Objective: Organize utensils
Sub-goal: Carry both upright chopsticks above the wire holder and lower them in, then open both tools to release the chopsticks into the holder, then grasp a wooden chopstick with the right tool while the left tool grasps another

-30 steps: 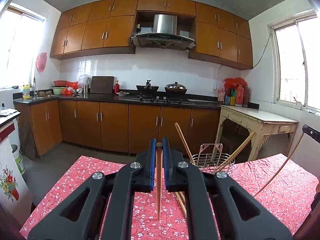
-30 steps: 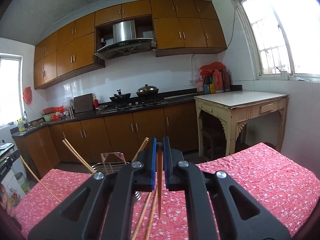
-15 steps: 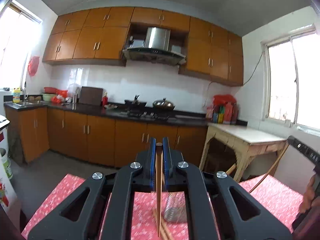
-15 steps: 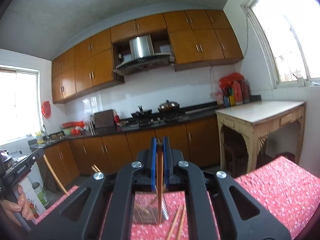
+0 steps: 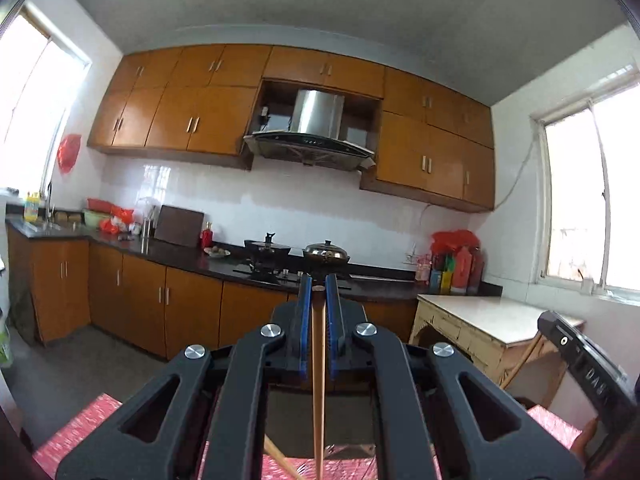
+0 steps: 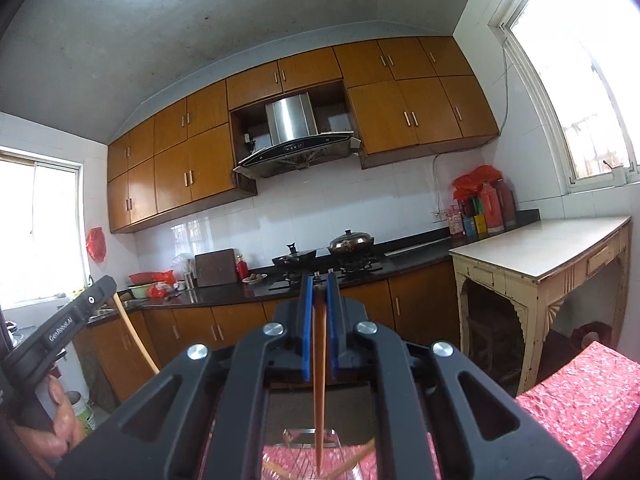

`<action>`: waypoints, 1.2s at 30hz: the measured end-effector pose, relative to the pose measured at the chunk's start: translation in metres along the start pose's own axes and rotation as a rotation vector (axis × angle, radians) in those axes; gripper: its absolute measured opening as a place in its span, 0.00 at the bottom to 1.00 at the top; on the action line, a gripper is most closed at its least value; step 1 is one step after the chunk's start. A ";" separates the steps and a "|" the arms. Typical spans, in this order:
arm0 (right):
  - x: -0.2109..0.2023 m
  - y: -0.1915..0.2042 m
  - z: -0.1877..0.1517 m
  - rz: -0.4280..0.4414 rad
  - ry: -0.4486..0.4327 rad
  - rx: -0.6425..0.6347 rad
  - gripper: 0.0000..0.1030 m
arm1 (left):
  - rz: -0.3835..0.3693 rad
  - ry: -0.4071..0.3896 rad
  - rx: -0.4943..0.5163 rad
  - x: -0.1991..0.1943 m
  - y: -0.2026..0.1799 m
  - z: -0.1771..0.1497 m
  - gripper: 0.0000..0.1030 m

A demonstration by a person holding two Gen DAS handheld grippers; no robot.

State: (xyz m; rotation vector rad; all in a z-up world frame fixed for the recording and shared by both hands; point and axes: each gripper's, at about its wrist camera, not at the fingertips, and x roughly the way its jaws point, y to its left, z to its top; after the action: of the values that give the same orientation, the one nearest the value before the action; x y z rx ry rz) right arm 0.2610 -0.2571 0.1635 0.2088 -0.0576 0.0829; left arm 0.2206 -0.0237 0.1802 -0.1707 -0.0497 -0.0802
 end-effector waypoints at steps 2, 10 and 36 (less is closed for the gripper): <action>0.014 0.003 -0.005 -0.018 -0.011 -0.016 0.08 | 0.020 -0.009 -0.008 0.012 -0.001 -0.006 0.07; 0.066 -0.005 -0.056 -0.025 0.090 0.013 0.08 | 0.050 0.090 -0.024 0.055 0.009 -0.055 0.07; 0.015 -0.075 -0.115 -0.196 0.350 0.016 0.38 | 0.083 0.300 0.062 0.001 0.058 -0.083 0.65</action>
State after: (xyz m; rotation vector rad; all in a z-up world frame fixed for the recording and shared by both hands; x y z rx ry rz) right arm 0.2882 -0.3048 0.0364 0.2130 0.3120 -0.0766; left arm 0.2299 0.0190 0.0892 -0.0973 0.2535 -0.0209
